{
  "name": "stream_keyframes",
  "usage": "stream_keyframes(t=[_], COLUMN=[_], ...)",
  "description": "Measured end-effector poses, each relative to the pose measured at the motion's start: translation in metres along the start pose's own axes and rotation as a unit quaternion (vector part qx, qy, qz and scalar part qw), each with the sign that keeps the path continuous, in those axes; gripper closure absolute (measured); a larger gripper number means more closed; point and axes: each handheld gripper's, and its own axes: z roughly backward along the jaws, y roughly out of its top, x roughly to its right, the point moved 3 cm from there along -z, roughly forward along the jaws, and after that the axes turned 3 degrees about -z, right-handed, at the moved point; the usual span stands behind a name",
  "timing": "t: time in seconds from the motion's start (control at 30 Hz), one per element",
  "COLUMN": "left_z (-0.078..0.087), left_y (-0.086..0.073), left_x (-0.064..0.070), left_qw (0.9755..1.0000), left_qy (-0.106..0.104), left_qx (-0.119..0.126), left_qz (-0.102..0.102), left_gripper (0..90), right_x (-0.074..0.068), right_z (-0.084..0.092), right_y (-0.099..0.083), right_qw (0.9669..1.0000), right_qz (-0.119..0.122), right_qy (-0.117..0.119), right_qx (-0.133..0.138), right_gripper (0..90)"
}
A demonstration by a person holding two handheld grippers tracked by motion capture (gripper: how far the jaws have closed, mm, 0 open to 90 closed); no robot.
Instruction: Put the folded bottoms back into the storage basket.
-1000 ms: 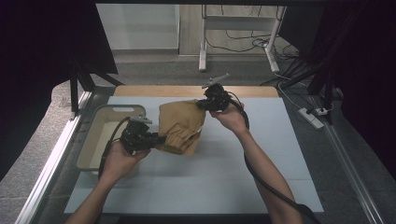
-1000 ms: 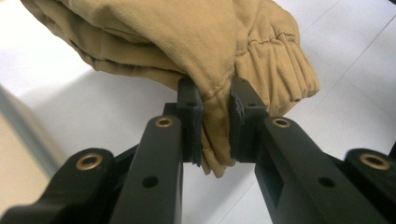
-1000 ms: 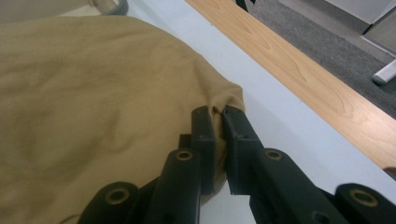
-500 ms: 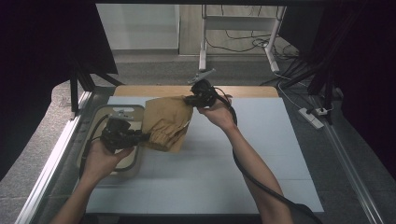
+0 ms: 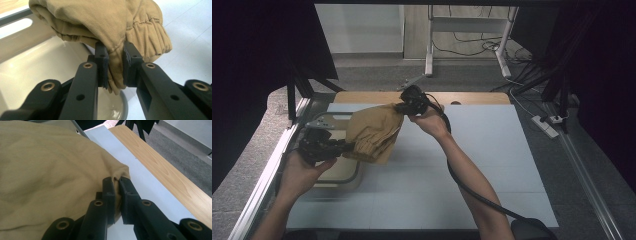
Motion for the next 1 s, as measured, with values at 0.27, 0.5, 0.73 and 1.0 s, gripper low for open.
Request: stream_keyframes(t=[0.27, 0.5, 0.73, 1.0], left_z=[0.014, 0.025, 0.032, 0.037], left_y=[-0.014, -0.025, -0.037, -0.052], left_x=[-0.012, -0.022, -0.032, -0.044], left_qw=[0.9999, 0.9996, 0.9991, 0.9981], left_qy=[0.005, 0.011, 0.024, 0.036], left_qx=[0.003, 0.002, -0.004, -0.007], left_qz=[0.014, 0.027, 0.035, 0.050], left_gripper=[75.8, 75.7, 75.7, 75.8], right_x=[-0.016, -0.028, -0.038, -0.049], right_z=[-0.010, -0.022, -0.037, -0.052], right_y=[0.016, 0.026, 0.032, 0.039], right_qw=[0.9999, 0.9997, 0.9994, 0.9990], right_qz=[0.014, 0.018, 0.018, 0.023], right_qy=[0.007, 0.017, 0.026, 0.035], right_qx=[0.003, 0.009, 0.011, 0.018], right_gripper=[83.5, 83.5, 83.5, 83.4])
